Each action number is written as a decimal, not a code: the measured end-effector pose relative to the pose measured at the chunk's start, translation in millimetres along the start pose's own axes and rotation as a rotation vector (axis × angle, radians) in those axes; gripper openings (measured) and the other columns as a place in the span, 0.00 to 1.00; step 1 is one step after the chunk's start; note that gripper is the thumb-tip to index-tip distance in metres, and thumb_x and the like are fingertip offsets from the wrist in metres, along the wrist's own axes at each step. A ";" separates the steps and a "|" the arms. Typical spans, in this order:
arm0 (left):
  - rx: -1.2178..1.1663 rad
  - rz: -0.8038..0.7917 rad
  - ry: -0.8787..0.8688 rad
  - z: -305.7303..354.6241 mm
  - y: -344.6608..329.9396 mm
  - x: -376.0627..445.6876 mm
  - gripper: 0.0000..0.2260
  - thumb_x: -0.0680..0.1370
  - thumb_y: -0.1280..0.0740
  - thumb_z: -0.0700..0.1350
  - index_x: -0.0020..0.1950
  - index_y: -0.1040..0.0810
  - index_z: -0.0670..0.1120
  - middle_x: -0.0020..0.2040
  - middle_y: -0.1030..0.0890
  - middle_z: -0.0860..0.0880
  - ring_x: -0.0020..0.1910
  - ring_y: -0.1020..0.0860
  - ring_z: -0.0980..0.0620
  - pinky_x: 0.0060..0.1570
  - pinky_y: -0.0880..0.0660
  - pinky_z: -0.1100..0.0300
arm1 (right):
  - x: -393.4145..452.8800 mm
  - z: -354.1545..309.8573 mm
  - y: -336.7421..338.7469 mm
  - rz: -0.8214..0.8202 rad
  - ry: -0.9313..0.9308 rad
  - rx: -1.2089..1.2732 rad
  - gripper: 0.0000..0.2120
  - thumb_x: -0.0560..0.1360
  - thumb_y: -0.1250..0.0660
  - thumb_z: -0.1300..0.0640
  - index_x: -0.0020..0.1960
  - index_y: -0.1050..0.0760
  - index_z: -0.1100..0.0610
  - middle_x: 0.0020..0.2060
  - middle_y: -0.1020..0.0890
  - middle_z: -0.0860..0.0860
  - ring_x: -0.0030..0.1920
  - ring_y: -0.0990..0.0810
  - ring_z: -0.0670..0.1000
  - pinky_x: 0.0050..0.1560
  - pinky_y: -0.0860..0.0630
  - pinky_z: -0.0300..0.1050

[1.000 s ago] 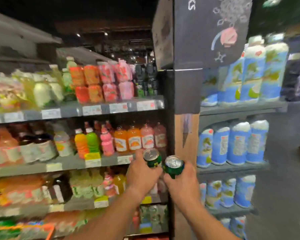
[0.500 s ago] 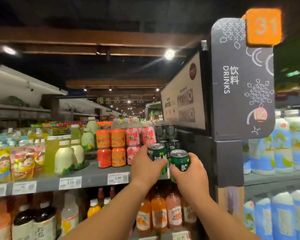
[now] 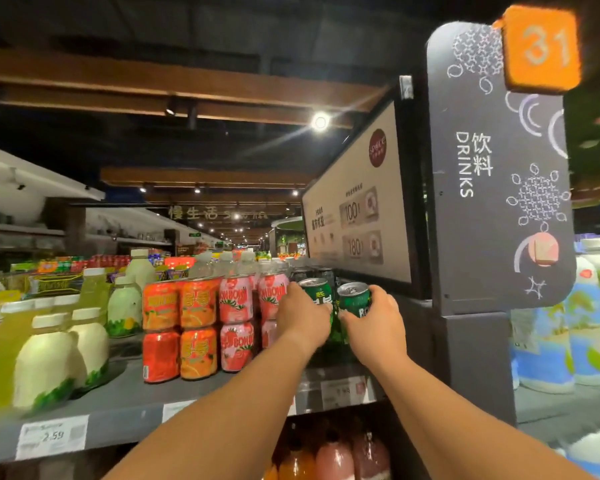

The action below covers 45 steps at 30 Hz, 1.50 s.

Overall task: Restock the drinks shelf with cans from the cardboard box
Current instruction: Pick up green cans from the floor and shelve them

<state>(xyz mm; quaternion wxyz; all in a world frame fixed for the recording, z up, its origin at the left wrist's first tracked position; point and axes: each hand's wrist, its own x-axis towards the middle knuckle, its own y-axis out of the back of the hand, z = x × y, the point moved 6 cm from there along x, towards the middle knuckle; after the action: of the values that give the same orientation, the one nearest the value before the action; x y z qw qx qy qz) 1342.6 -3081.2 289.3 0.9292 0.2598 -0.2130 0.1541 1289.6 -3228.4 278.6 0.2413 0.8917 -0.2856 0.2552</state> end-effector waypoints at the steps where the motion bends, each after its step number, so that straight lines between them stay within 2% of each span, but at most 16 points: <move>1: 0.017 0.000 0.013 2.0 -5.1 9.2 0.21 0.77 0.28 0.49 0.66 0.30 0.45 0.62 0.21 0.45 0.62 0.23 0.41 0.59 0.24 0.47 | 13.1 1.4 -5.4 -0.005 -0.004 -0.006 0.23 0.73 0.28 0.54 0.66 0.31 0.53 0.59 0.25 0.51 0.55 0.23 0.52 0.55 0.24 0.48; 3: 0.042 -0.001 0.026 6.6 -16.2 26.2 0.22 0.78 0.28 0.48 0.67 0.31 0.44 0.63 0.22 0.44 0.63 0.24 0.40 0.60 0.25 0.48 | 40.1 7.1 -16.9 -0.030 -0.044 -0.017 0.19 0.74 0.29 0.53 0.62 0.29 0.57 0.56 0.22 0.53 0.56 0.21 0.56 0.56 0.23 0.54; 5: 0.051 0.000 0.019 10.3 -27.1 43.2 0.21 0.78 0.28 0.48 0.66 0.32 0.44 0.62 0.22 0.44 0.60 0.22 0.41 0.58 0.23 0.48 | 66.2 12.6 -32.1 -0.072 -0.089 -0.011 0.14 0.75 0.31 0.52 0.58 0.25 0.58 0.51 0.19 0.53 0.53 0.20 0.57 0.55 0.22 0.55; 7: 0.044 0.011 0.027 12.8 -34.0 57.7 0.21 0.78 0.28 0.47 0.66 0.32 0.45 0.60 0.21 0.44 0.58 0.21 0.41 0.58 0.22 0.46 | 91.8 13.8 -45.8 -0.077 -0.115 -0.037 0.11 0.74 0.31 0.51 0.54 0.23 0.55 0.47 0.18 0.51 0.47 0.19 0.53 0.50 0.20 0.54; 10: 0.024 0.028 0.050 13.0 -42.9 76.6 0.26 0.78 0.30 0.45 0.73 0.36 0.47 0.64 0.22 0.44 0.62 0.22 0.41 0.62 0.24 0.47 | 120.1 14.9 -56.3 -0.054 -0.196 -0.092 0.09 0.71 0.28 0.52 0.49 0.24 0.53 0.42 0.20 0.49 0.42 0.21 0.50 0.44 0.20 0.48; 13: 0.031 0.054 0.086 10.9 -49.4 88.5 0.28 0.79 0.32 0.40 0.77 0.39 0.46 0.66 0.24 0.42 0.63 0.23 0.40 0.61 0.22 0.46 | 138.1 20.6 -66.8 -0.063 -0.265 -0.119 0.11 0.74 0.30 0.58 0.56 0.27 0.56 0.47 0.22 0.53 0.47 0.22 0.54 0.42 0.25 0.49; 16: 0.037 0.065 0.105 7.5 -57.7 99.9 0.31 0.77 0.34 0.36 0.78 0.41 0.45 0.69 0.26 0.42 0.66 0.25 0.40 0.62 0.23 0.47 | 153.7 26.8 -74.0 0.009 -0.239 -0.139 0.16 0.78 0.34 0.59 0.64 0.32 0.56 0.54 0.22 0.56 0.56 0.22 0.58 0.46 0.25 0.53; 22: 0.029 0.107 0.144 -2.6 -69.5 115.8 0.29 0.77 0.35 0.34 0.77 0.39 0.44 0.71 0.29 0.41 0.68 0.27 0.40 0.65 0.25 0.46 | 161.4 35.7 -92.1 -0.013 -0.210 -0.163 0.18 0.76 0.30 0.59 0.63 0.30 0.57 0.58 0.22 0.57 0.58 0.22 0.59 0.53 0.22 0.55; 25: 0.053 0.117 0.164 -12.8 -72.5 119.6 0.30 0.77 0.35 0.34 0.78 0.40 0.44 0.74 0.31 0.41 0.71 0.30 0.39 0.68 0.27 0.45 | 157.4 41.8 -102.0 -0.047 -0.193 -0.144 0.22 0.74 0.28 0.55 0.66 0.30 0.55 0.62 0.26 0.57 0.61 0.25 0.60 0.57 0.24 0.57; 29: 0.036 0.156 0.162 -20.5 -74.3 120.0 0.29 0.79 0.38 0.35 0.79 0.41 0.44 0.77 0.35 0.42 0.75 0.34 0.40 0.71 0.31 0.47 | 153.8 42.9 -106.5 -0.045 -0.146 -0.093 0.25 0.75 0.29 0.54 0.69 0.32 0.54 0.63 0.27 0.55 0.64 0.26 0.59 0.58 0.25 0.56; 33: -0.007 0.172 0.184 -23.2 -76.4 114.6 0.28 0.82 0.44 0.36 0.82 0.49 0.43 0.81 0.43 0.41 0.79 0.41 0.40 0.76 0.41 0.48 | 148.4 44.6 -108.5 -0.024 -0.133 -0.036 0.26 0.76 0.31 0.56 0.72 0.33 0.53 0.65 0.26 0.53 0.65 0.27 0.57 0.59 0.27 0.55; 35: -0.006 0.173 0.167 -26.7 -79.1 115.6 0.30 0.81 0.43 0.35 0.82 0.49 0.43 0.81 0.45 0.40 0.80 0.43 0.40 0.77 0.44 0.49 | 146.6 46.6 -109.1 -0.005 -0.129 -0.006 0.26 0.76 0.31 0.57 0.72 0.34 0.52 0.65 0.26 0.52 0.66 0.27 0.56 0.60 0.27 0.54; 38: -0.009 0.174 0.152 -30.9 -81.5 117.1 0.32 0.80 0.40 0.34 0.82 0.49 0.44 0.81 0.44 0.41 0.80 0.44 0.41 0.77 0.44 0.49 | 143.9 48.8 -110.3 -0.005 -0.118 -0.010 0.26 0.77 0.32 0.56 0.73 0.35 0.52 0.66 0.27 0.53 0.66 0.28 0.57 0.61 0.28 0.54; 42: -0.033 0.132 0.156 -33.3 -84.5 112.6 0.36 0.80 0.40 0.34 0.83 0.54 0.47 0.81 0.45 0.41 0.79 0.43 0.41 0.77 0.42 0.48 | 140.6 50.1 -108.8 -0.027 -0.106 -0.010 0.27 0.76 0.31 0.57 0.73 0.35 0.50 0.65 0.27 0.52 0.65 0.27 0.56 0.59 0.27 0.55; 45: -0.048 0.103 0.185 -36.6 -85.5 107.8 0.37 0.79 0.39 0.34 0.83 0.57 0.46 0.81 0.44 0.41 0.79 0.42 0.41 0.77 0.41 0.49 | 136.5 54.0 -106.5 -0.051 -0.107 0.003 0.27 0.77 0.34 0.58 0.74 0.36 0.48 0.64 0.25 0.52 0.64 0.26 0.55 0.60 0.28 0.53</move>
<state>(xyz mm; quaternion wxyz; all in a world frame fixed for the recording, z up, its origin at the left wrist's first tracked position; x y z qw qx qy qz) 1481.1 -3112.1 276.5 0.9417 0.2110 -0.1429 0.2198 1470.6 -3235.5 288.6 0.2308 0.9114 -0.2747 0.2015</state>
